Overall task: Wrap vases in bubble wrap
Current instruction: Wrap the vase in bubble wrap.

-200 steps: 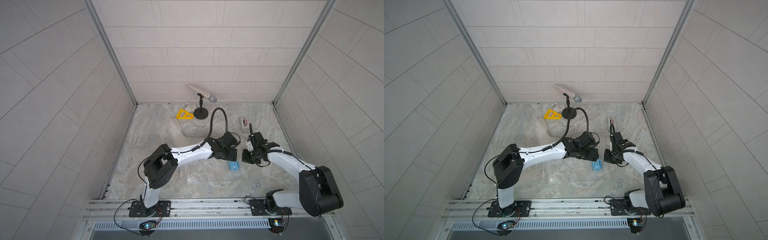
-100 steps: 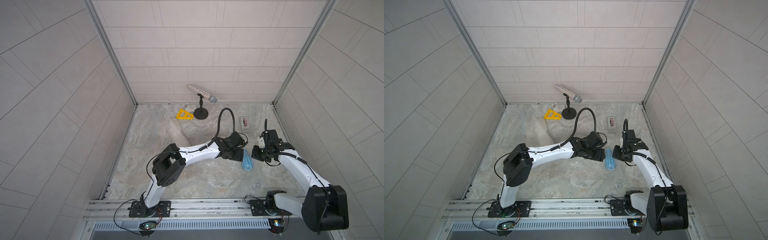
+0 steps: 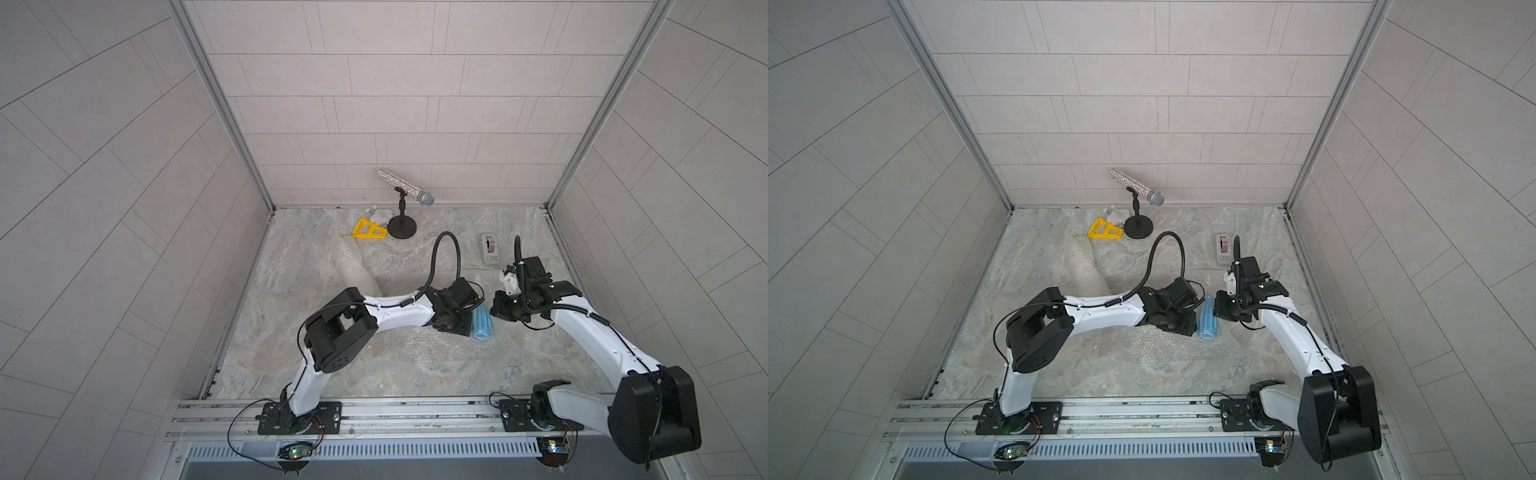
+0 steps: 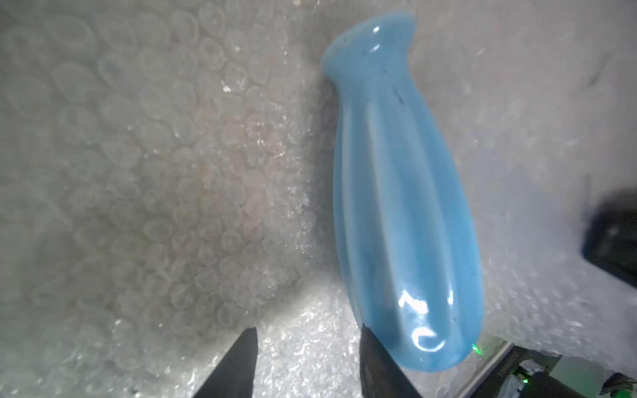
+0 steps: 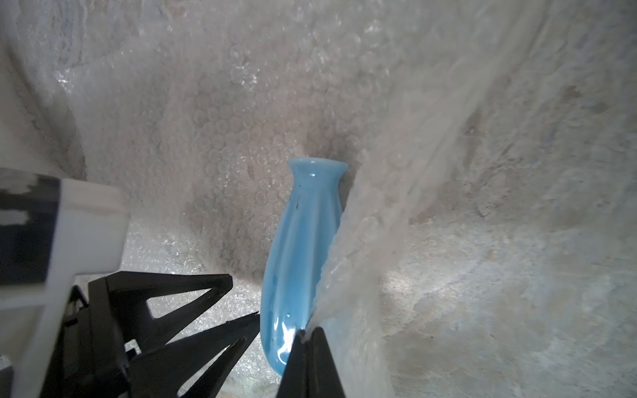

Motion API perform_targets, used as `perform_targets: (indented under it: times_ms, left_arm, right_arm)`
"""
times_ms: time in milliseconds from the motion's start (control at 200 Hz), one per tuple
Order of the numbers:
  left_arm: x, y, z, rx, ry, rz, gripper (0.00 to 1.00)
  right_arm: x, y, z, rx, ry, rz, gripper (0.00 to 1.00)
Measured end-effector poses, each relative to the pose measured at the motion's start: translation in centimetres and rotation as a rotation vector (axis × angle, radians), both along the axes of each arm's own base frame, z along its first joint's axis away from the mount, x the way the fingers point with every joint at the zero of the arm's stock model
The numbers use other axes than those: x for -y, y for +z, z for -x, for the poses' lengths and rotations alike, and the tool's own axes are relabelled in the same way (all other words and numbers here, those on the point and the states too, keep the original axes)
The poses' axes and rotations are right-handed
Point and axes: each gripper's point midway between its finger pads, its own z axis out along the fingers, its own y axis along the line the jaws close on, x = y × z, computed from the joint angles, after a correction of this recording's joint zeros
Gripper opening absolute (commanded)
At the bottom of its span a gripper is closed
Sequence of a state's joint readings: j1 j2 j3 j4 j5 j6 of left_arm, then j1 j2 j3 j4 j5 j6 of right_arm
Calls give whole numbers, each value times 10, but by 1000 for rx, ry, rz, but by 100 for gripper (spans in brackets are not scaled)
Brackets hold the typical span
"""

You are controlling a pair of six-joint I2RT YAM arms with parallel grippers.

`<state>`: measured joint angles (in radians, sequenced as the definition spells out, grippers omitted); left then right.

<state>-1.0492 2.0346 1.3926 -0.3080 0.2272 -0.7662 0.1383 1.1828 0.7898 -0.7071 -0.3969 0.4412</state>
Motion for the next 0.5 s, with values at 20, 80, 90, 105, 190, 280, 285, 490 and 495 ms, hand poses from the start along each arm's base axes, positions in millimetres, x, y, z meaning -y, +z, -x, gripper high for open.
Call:
perform_targets:
  times_ms: [20,80,90,105,190,280,285,490,495]
  left_arm:
    - [0,-1,0,0,0,2,50]
    - [-1,-3,1,-2,1,12,49]
    - [-2,-3,1,-3,1,12,49]
    - [-2,-3,2,-3,1,14,49]
    - [-6,-2,2,2,9,28,49]
    - [-14,1,2,1,27,47,49]
    - [-14,1,2,0,27,48,49]
    - [-38,9,-3,3,87,97,49]
    - [-39,9,-3,3,88,97,49]
  right_arm:
    - [-2,0,0,-1,2,-2,0]
    - [-7,1,1,-1,10,-7,0]
    - [-8,1,1,-1,10,-8,0]
    - [-10,2,1,0,11,-10,0]
    - [-18,4,0,7,13,-23,0]
    - [-30,7,-4,29,17,-41,0]
    - [-30,8,-4,30,17,-43,0]
    - [-58,3,-14,47,24,-64,0]
    - [-59,3,-14,47,24,-64,0]
